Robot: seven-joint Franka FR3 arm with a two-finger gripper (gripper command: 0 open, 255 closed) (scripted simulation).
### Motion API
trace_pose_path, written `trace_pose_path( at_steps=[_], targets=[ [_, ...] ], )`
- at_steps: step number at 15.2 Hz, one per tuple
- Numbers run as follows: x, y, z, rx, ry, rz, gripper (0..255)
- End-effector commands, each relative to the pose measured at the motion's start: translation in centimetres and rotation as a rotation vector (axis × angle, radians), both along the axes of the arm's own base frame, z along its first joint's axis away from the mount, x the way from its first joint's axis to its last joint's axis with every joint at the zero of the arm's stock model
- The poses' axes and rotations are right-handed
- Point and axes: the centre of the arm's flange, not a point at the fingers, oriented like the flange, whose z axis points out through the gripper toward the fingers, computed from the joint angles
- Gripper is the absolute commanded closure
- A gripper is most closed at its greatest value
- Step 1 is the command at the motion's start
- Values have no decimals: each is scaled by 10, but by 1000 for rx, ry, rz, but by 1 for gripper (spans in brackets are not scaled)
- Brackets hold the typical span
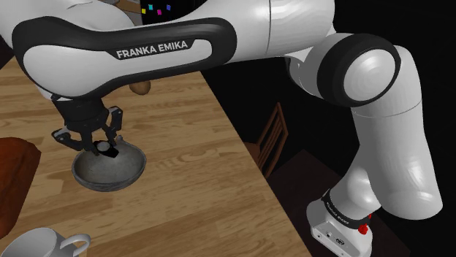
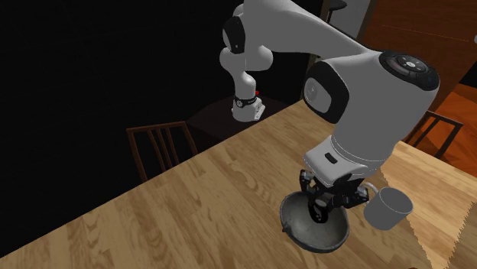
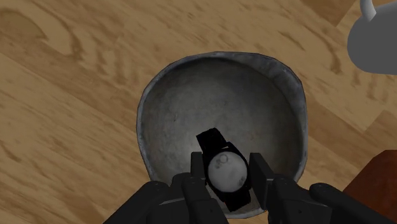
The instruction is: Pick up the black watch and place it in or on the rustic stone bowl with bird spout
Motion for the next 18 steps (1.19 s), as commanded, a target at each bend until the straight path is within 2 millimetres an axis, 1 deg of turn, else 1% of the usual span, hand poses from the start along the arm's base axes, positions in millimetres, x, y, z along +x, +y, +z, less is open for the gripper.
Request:
trace_pose_path(
  at_steps=[1, 6, 9, 10, 18],
  targets=[
    [0, 0, 0, 0, 0, 0, 0],
    [0, 0, 0, 0, 0, 0, 0],
    [0, 1, 40, 0, 0, 0, 0],
    [0, 2, 50, 0, 0, 0, 0],
    [1, 2, 50, 0, 0, 0, 0]
  ],
)
